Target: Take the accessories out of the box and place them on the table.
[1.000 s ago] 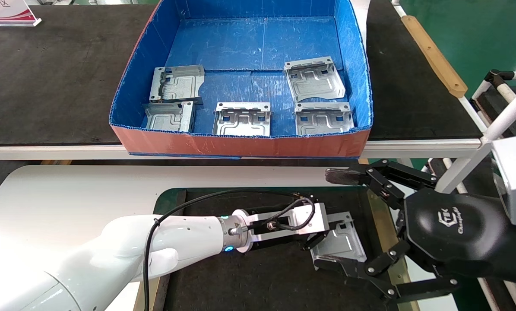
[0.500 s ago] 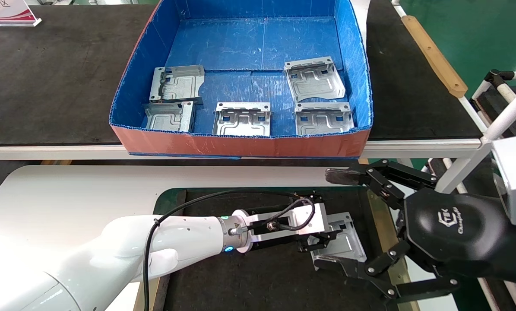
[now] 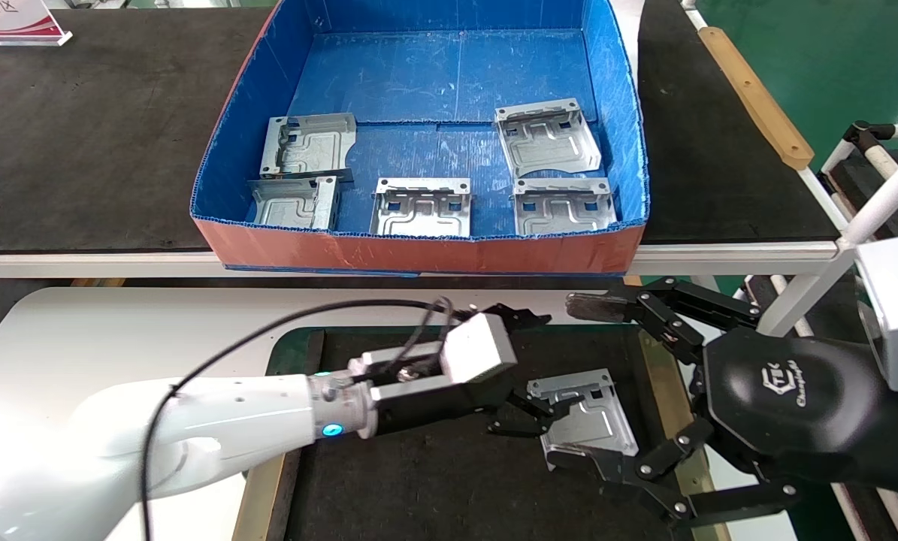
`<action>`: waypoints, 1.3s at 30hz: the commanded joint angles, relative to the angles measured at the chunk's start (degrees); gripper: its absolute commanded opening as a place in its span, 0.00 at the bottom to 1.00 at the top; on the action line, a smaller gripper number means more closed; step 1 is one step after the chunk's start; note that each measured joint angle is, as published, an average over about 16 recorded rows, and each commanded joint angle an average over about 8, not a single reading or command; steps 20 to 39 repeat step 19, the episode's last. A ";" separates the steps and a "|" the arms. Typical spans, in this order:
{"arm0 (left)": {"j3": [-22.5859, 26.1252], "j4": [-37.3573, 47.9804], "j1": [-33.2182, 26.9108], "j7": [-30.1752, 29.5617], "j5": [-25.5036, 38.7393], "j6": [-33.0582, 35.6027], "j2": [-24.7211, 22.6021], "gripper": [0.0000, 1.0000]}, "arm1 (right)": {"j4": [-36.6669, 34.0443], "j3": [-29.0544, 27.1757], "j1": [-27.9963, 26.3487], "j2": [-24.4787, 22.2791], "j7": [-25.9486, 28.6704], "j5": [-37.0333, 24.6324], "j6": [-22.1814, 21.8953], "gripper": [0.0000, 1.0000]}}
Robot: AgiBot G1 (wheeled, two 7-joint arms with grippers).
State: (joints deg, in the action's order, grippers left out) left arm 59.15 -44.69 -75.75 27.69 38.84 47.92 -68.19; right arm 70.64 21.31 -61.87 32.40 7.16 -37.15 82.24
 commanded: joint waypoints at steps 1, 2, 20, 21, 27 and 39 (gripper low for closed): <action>-1.89 -1.27 0.62 -1.69 0.13 1.66 1.46 1.00 | 0.00 0.00 0.00 0.00 0.00 0.00 0.00 1.00; -2.84 -1.90 0.93 -2.53 0.20 2.49 2.19 1.00 | 0.00 0.00 0.00 0.00 0.00 0.00 0.00 1.00; -17.42 -11.67 5.73 -15.53 1.22 15.26 13.40 1.00 | 0.00 0.00 0.00 0.00 0.00 0.00 0.00 1.00; -17.42 -11.67 5.73 -15.53 1.22 15.26 13.40 1.00 | 0.00 0.00 0.00 0.00 0.00 0.00 0.00 1.00; -17.42 -11.67 5.73 -15.53 1.22 15.26 13.40 1.00 | 0.00 0.00 0.00 0.00 0.00 0.00 0.00 1.00; -17.42 -11.67 5.73 -15.53 1.22 15.26 13.40 1.00 | 0.00 0.00 0.00 0.00 0.00 0.00 0.00 1.00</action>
